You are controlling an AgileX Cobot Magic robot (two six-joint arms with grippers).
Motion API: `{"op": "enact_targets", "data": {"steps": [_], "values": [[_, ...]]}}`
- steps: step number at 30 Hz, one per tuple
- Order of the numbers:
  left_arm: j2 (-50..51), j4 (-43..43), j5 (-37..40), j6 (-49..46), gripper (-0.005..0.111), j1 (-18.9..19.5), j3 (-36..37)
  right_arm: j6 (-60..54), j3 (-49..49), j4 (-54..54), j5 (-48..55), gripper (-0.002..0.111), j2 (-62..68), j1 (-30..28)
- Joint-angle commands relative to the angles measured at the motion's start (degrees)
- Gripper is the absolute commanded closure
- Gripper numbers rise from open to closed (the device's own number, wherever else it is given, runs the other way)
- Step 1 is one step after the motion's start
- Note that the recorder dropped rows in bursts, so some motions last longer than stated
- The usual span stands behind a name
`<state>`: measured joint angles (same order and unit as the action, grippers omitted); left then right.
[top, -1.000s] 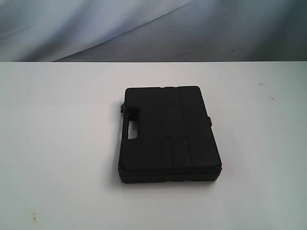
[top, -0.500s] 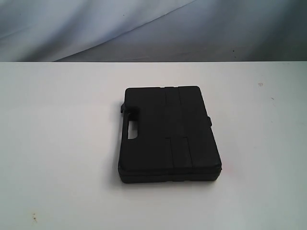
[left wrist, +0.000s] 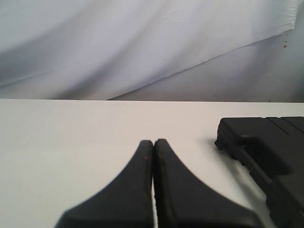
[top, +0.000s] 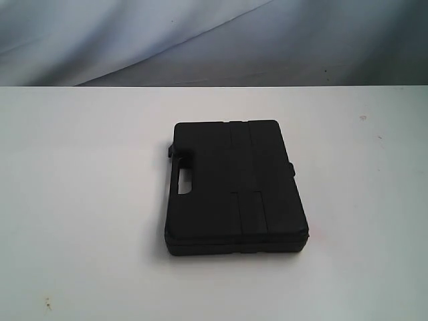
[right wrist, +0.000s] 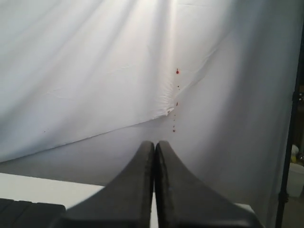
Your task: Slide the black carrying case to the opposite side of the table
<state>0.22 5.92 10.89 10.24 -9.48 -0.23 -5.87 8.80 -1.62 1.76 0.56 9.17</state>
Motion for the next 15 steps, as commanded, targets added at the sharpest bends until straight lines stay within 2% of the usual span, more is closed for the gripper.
{"op": "enact_targets", "data": {"steps": [1, 8, 15], "values": [[-0.22, -0.25, -0.34, -0.05, 0.107, -0.38, 0.23, 1.95, -3.0, 3.75, 3.65, 0.108, -0.56, -0.21], [-0.22, -0.25, -0.34, -0.05, 0.107, -0.38, 0.23, 2.22, -8.5, 9.04, 2.94, 0.108, -0.56, -0.21], [-0.22, -0.25, -0.34, -0.05, 0.107, -0.38, 0.23, 1.79, -8.8, 9.63, 2.55, 0.108, -0.56, -0.21]]}}
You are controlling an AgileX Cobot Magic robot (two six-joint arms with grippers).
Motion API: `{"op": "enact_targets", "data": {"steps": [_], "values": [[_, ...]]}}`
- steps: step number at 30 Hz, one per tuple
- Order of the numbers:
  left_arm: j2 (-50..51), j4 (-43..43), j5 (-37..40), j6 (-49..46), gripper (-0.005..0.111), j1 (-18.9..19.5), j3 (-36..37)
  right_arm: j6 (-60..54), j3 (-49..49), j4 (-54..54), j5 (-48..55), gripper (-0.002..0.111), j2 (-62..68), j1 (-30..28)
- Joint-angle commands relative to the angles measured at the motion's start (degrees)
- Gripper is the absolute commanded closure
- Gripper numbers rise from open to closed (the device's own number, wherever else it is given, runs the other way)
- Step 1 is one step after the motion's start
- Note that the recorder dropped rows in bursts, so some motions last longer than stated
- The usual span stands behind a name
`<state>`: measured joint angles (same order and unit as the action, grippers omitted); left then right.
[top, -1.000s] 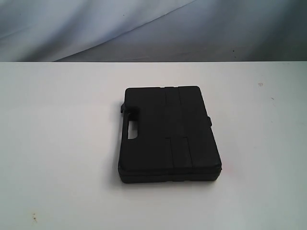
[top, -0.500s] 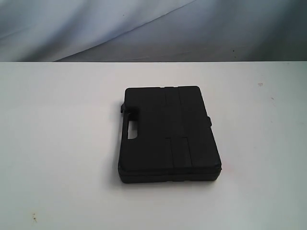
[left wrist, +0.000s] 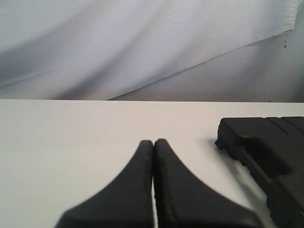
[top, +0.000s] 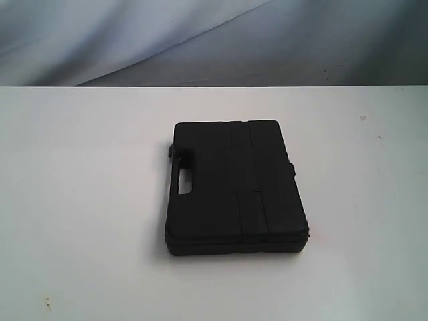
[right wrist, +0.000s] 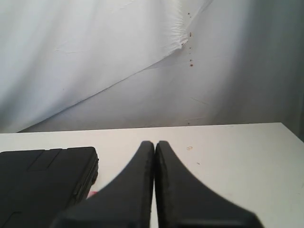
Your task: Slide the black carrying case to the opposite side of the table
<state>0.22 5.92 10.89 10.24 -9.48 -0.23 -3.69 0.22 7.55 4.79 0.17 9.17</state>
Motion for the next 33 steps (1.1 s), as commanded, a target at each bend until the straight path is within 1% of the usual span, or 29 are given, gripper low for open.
{"op": "enact_targets", "data": {"steps": [1, 3, 7, 10, 17, 33], "values": [[-0.22, -0.25, -0.34, -0.05, 0.107, -0.38, 0.23, -0.39, -0.22, 0.46, -0.48, 0.108, -0.17, -0.21], [-0.22, -0.25, -0.34, -0.05, 0.107, -0.38, 0.23, -0.37, -0.22, 0.46, 0.88, 0.108, -0.17, -0.21], [-0.22, -0.25, -0.34, -0.05, 0.107, -0.38, 0.23, -1.43, -0.22, -0.67, 7.09, 0.108, -0.17, -0.21], [-0.22, -0.25, -0.34, -0.05, 0.107, -0.38, 0.23, -1.43, -0.22, 0.93, 9.73, 0.108, -0.17, -0.21], [-0.22, -0.25, -0.34, -0.05, 0.107, -0.38, 0.23, -0.34, -0.22, 3.23, 9.85, 0.108, -0.17, -0.21], [-0.22, -0.25, -0.63, -0.14, 0.107, -0.38, 0.23, -0.34, -0.22, 3.23, 9.85, 0.108, -0.17, -0.21]]}}
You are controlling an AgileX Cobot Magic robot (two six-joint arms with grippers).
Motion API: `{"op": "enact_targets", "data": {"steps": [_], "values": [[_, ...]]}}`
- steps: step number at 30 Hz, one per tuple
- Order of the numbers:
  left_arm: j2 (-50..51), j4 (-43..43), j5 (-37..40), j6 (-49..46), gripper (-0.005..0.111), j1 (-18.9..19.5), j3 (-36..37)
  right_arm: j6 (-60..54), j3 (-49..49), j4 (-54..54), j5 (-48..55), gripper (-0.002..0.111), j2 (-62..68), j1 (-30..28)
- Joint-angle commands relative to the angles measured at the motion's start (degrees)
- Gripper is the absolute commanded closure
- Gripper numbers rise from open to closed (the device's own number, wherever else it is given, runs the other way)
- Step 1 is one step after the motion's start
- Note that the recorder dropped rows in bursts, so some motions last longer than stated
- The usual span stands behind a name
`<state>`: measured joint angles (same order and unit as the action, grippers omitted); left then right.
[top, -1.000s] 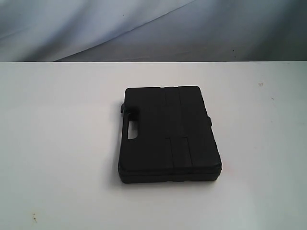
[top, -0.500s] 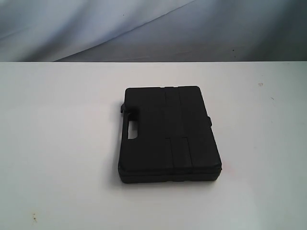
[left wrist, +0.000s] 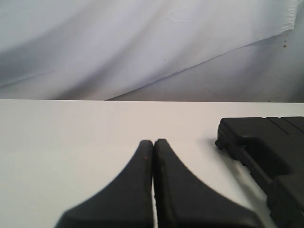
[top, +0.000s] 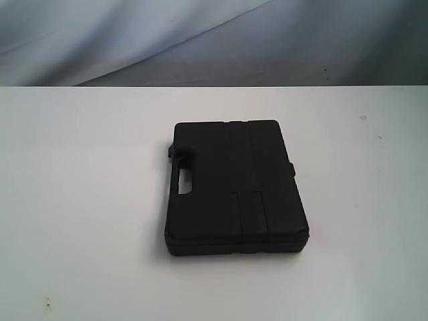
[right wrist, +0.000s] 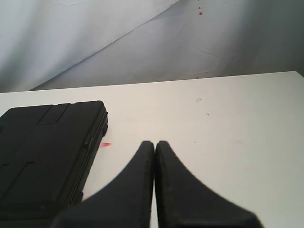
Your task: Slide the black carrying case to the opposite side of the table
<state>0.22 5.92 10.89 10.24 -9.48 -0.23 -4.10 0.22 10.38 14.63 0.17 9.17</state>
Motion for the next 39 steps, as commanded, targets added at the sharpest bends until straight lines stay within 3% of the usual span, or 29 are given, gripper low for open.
{"op": "enact_targets", "data": {"steps": [1, 13, 18, 20, 25, 31, 36, 39], "values": [[-0.22, 0.53, -1.83, -0.17, 0.107, -0.38, 0.23, 0.07, -0.22, 0.4, 0.01, 0.108, -0.17, -0.21], [-0.22, -2.69, -11.43, 0.2, 0.107, -0.38, 0.23, 0.07, -0.22, 0.4, 0.01, 0.108, -0.17, -0.21], [-0.22, 0.38, -35.36, -2.24, 0.107, -0.38, 0.23, 0.07, -0.22, 0.4, 0.01, 0.108, -0.17, -0.21], [-0.22, 0.43, -35.84, -2.77, 0.107, -0.38, -2.95, 0.07, -0.22, 0.4, 0.01, 0.108, -0.17, -0.21], [-0.22, 5.73, -22.03, -3.11, 0.107, -0.38, -16.47, 0.07, -0.22, 0.4, 0.01, 0.108, -0.17, -0.21], [2.39, 9.74, 5.56, -3.38, 0.107, -0.38, -35.1, 0.07, -0.22, 0.4, 0.01, 0.108, -0.17, -0.21], [17.34, 9.14, 31.75, -10.69, 0.107, -0.38, -54.66, 0.07, -0.22, 0.4, 0.01, 0.108, -0.17, -0.21], [31.05, 7.84, 51.69, -12.02, 0.107, -0.38, -66.65, 0.07, -0.22, 0.4, 0.01, 0.108, -0.17, -0.21]]}}
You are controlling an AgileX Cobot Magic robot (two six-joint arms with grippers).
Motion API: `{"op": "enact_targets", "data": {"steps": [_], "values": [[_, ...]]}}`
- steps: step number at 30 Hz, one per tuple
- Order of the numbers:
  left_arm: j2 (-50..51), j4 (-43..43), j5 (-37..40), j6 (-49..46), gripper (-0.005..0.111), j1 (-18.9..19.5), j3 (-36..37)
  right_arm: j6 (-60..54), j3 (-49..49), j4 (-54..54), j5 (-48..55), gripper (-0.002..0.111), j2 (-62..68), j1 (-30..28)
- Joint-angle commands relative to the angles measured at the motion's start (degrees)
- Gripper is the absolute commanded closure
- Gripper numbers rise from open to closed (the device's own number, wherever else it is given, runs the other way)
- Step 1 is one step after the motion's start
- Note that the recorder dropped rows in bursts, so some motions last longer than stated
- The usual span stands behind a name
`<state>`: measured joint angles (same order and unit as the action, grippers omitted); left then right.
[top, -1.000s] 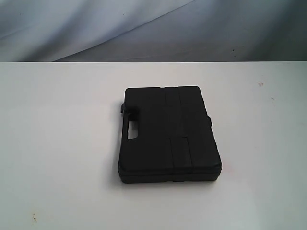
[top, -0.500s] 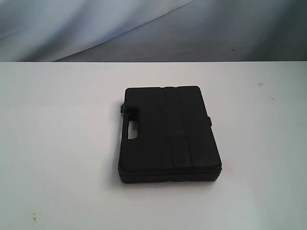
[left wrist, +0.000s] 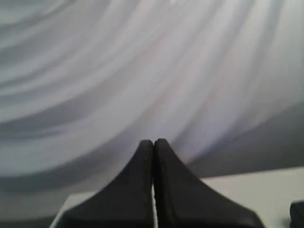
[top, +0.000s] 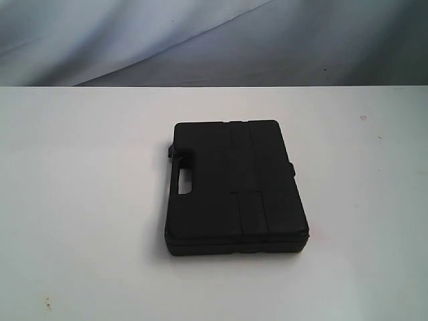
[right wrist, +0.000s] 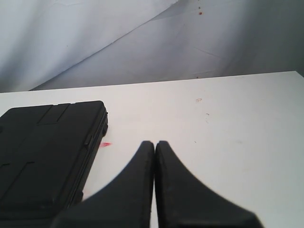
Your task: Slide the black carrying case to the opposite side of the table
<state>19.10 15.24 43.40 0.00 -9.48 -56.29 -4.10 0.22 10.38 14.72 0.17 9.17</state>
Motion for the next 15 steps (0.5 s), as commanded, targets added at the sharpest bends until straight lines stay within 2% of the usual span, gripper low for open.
{"op": "enact_targets", "data": {"steps": [1, 2, 5, 9, 15], "values": [[14.17, -1.48, 22.13, -1.79, 0.107, -0.38, -12.15, 0.07, -0.22, 0.4, -0.09, 0.108, -0.17, -0.21], [19.1, -1.48, 26.56, -1.79, 0.107, -0.38, -15.7, 0.07, -0.22, 0.4, -0.09, 0.108, -0.17, -0.21], [27.19, -5.14, 26.56, -0.49, 0.107, -0.38, -19.41, 0.07, -0.22, 0.4, -0.09, 0.108, -0.17, -0.21], [37.12, -12.59, 26.56, 0.0, 0.107, -0.38, -19.68, 0.07, -0.22, 0.4, -0.09, 0.108, -0.17, -0.21], [50.41, -17.35, 26.56, 2.81, 0.107, -0.66, -20.03, 0.07, -0.22, 0.4, -0.09, 0.108, -0.17, -0.21]]}}
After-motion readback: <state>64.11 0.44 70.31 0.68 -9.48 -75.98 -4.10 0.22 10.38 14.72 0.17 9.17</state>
